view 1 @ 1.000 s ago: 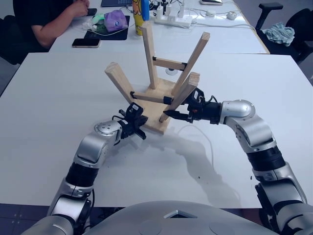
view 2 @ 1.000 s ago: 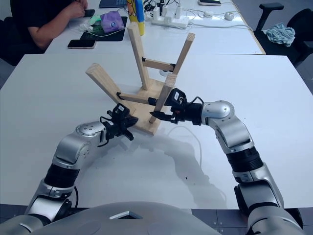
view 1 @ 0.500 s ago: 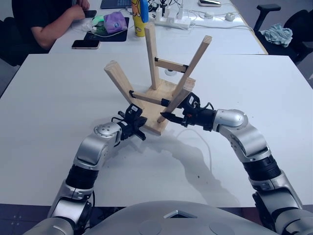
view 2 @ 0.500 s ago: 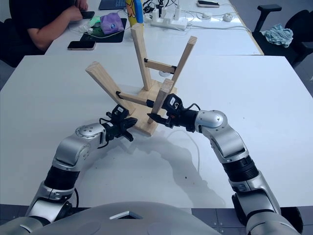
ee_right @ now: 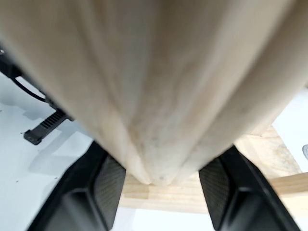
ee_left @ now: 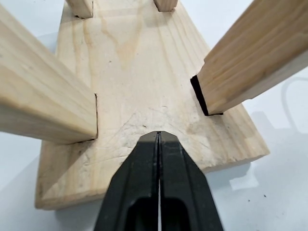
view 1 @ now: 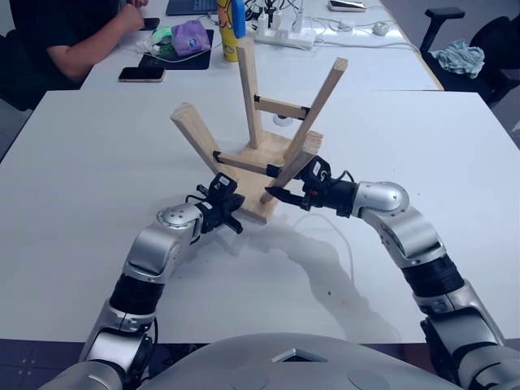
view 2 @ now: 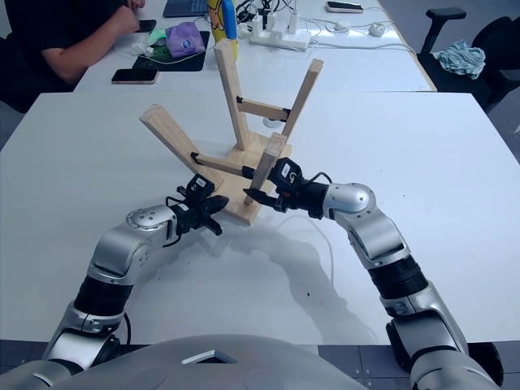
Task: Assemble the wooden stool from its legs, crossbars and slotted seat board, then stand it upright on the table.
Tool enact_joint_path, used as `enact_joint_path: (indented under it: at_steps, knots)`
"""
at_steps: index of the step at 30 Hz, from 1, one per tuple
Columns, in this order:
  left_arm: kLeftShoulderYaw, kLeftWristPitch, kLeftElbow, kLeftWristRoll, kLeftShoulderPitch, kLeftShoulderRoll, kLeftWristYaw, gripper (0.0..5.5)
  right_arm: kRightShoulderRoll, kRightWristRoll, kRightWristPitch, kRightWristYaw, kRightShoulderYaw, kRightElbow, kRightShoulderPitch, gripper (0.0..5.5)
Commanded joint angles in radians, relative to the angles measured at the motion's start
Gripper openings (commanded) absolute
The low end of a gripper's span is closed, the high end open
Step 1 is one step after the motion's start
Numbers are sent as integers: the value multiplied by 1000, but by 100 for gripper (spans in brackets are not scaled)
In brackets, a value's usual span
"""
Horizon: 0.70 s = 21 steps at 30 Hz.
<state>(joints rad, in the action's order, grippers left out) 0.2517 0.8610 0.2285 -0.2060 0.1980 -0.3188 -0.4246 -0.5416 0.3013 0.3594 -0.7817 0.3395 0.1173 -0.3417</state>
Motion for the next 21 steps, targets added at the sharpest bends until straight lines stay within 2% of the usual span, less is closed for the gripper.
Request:
enact_joint_path:
  at_steps: [1, 5, 12, 17, 21]
  knots:
    - [29, 27, -25, 6, -33, 10, 4, 0, -73, -152, 226, -4, 152, -120, 58, 204]
    - [24, -45, 44, -5, -50, -16, -33, 0, -70, -150, 239, 12, 172, -124, 71, 204]
    - [-48, -247, 332, -78, -126, -25, -104, 0, -80, -141, 224, 18, 175, -131, 110, 204]
    - [-163, -234, 492, -211, -79, 11, -87, 0, -84, -132, 219, 21, 173, -130, 121, 204]
    - [-245, -209, 502, -321, 21, 49, -39, 0, -79, -133, 216, 20, 180, -136, 119, 204]
